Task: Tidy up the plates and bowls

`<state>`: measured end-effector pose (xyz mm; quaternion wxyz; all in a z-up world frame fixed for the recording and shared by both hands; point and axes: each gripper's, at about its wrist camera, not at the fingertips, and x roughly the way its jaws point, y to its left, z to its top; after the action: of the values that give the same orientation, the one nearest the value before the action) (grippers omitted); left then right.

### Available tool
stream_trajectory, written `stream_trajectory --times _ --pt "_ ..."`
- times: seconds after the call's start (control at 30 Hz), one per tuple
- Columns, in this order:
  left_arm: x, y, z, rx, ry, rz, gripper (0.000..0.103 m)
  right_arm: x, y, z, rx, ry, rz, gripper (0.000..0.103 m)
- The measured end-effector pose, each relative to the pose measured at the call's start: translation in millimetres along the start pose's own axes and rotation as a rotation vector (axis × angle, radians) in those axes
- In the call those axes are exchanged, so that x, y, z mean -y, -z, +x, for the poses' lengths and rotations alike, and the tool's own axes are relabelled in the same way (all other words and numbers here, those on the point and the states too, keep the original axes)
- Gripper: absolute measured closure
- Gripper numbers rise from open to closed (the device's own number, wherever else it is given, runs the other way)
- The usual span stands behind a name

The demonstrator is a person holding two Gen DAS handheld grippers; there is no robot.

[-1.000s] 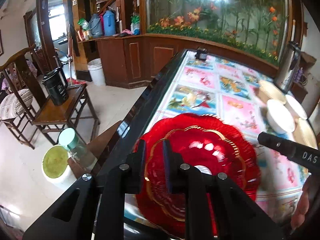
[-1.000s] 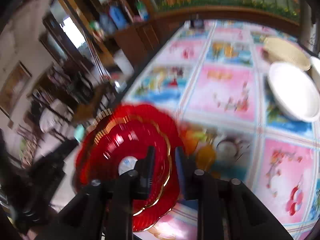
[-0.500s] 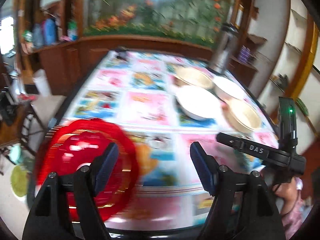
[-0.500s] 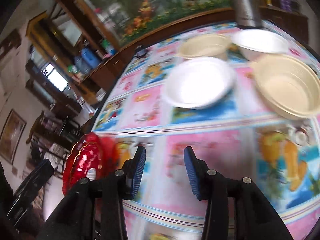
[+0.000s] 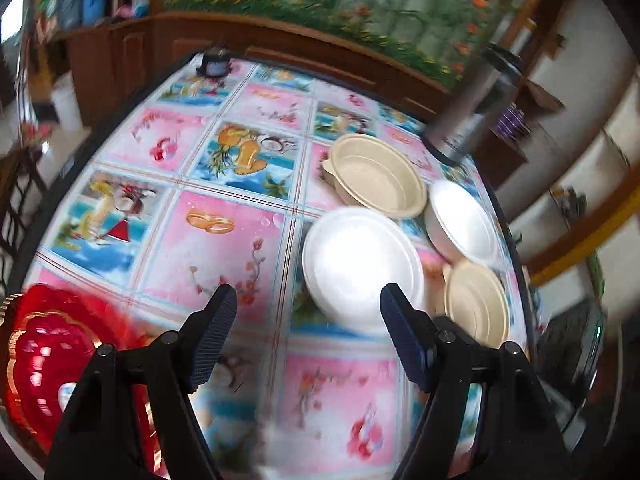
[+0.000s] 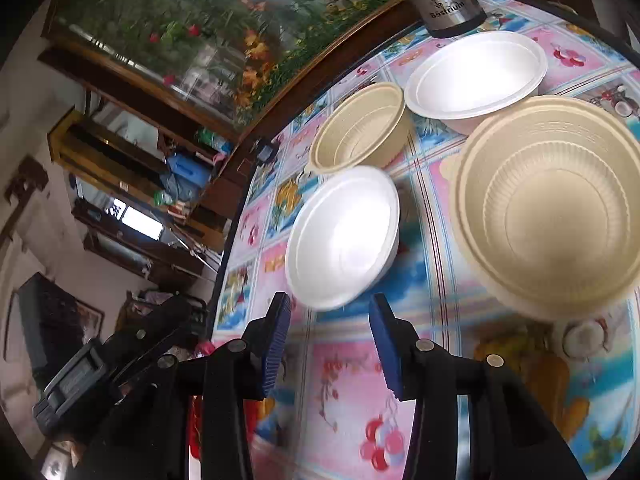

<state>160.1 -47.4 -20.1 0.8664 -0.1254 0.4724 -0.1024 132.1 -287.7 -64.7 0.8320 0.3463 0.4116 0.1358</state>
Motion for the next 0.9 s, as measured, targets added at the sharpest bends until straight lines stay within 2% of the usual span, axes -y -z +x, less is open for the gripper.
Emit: stream_trajectory --times 0.1,0.17,0.37,0.57,0.7,0.87,0.9 --pt "-5 -7 28 -0.054 -0.012 -0.064 0.029 15 -12 15 -0.002 -0.034 0.091 0.059" --pt "-6 -8 39 -0.075 -0.012 -0.082 0.029 20 -15 23 0.0 -0.018 0.113 0.059" --pt "-5 -14 67 -0.122 -0.027 -0.104 0.029 27 -20 33 0.004 0.013 0.116 0.06" --pt "3 -14 88 -0.177 0.003 -0.116 0.029 34 -21 41 -0.022 0.002 0.132 0.059" --pt "6 -12 93 -0.183 0.006 -0.117 0.029 35 -23 47 -0.021 0.006 0.147 0.059" --pt "6 -11 92 -0.157 -0.025 -0.094 0.03 35 -24 51 -0.017 0.032 0.156 0.059" --pt "5 -10 92 -0.151 -0.028 -0.093 0.033 36 -23 52 -0.016 0.032 0.162 0.059"
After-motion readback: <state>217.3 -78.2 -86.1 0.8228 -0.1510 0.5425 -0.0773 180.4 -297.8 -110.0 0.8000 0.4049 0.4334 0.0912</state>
